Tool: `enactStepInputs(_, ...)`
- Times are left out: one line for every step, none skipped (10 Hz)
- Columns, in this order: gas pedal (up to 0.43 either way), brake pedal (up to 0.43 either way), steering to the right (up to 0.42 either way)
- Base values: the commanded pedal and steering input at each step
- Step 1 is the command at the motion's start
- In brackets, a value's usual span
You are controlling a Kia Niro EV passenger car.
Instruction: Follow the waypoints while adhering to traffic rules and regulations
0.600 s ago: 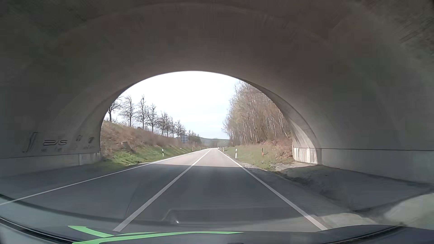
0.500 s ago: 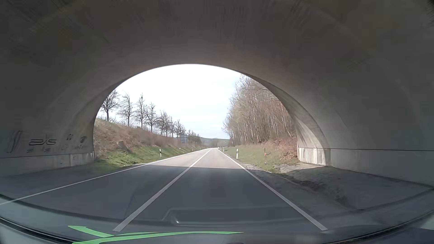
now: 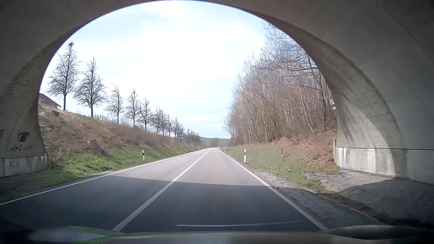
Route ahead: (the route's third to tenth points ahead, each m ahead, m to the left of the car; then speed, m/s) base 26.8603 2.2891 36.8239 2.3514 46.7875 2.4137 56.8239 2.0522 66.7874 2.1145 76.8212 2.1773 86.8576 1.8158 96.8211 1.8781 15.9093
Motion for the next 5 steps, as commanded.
enactStepInputs(0.299,0.0,-0.002)
enactStepInputs(0.299,0.0,-0.002)
enactStepInputs(0.299,0.0,-0.002)
enactStepInputs(0.299,0.0,-0.002)
enactStepInputs(0.299,0.0,-0.002)
